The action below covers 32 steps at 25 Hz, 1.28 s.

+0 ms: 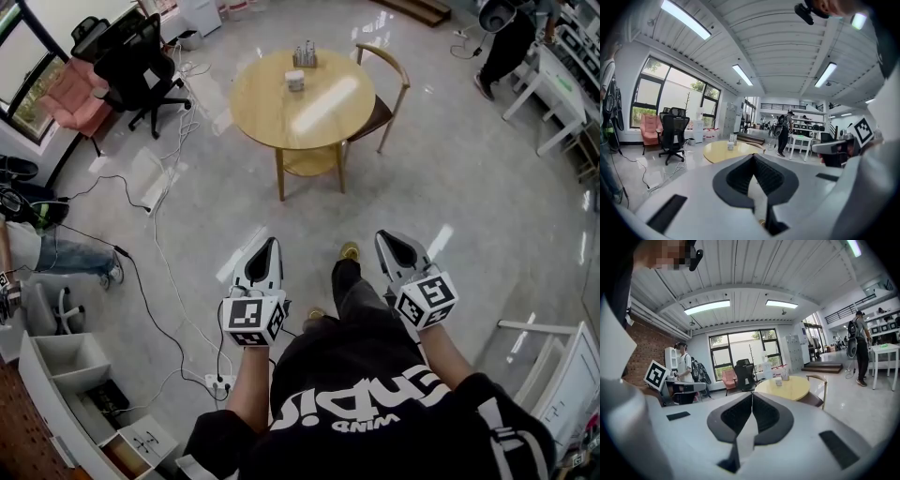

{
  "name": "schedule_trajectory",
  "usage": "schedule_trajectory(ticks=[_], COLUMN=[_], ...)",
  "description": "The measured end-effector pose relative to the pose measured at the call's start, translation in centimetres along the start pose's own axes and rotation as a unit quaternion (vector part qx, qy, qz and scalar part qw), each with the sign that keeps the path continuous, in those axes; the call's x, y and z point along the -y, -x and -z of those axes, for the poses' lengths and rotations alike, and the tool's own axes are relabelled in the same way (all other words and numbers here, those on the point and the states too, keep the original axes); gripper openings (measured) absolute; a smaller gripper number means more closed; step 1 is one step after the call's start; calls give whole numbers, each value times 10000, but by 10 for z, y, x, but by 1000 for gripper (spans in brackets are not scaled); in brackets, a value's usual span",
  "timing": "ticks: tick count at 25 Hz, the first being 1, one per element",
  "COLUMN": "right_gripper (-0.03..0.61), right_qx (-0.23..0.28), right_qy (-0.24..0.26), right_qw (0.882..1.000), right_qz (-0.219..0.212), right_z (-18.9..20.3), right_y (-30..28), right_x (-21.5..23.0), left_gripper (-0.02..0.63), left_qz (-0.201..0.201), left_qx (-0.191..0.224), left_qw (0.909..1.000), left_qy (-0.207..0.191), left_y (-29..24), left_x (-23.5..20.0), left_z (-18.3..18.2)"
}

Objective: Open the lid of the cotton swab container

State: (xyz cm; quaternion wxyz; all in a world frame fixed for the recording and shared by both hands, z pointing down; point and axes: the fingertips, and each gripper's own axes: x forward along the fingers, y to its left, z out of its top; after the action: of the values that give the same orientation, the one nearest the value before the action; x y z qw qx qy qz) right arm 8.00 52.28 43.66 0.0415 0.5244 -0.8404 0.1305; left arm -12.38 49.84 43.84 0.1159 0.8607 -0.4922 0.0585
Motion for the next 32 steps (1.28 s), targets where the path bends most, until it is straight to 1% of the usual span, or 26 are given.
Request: schedule_trajectory(ticks=[13,24,32], right_gripper=[3,3,3], right_qx=[79,-19,-75], right_qy=[-30,-52,-49], right_qw=[10000,9999,9997], right_qz=[-45,-115,-215], right_z=[-5,-11,-28], right_y=[-47,-92,-134], right_x=[18,40,56], left_gripper=[8,8,8], left_qz=[-10,-37,-89], left_qx=[-18,-5,13], left_qw=[10000,9998,9994], left_qy=[-4,184,348], left_y=[-38,-78,-114], left_x=[-25,-47,-66], left_z=[-4,-10,-24])
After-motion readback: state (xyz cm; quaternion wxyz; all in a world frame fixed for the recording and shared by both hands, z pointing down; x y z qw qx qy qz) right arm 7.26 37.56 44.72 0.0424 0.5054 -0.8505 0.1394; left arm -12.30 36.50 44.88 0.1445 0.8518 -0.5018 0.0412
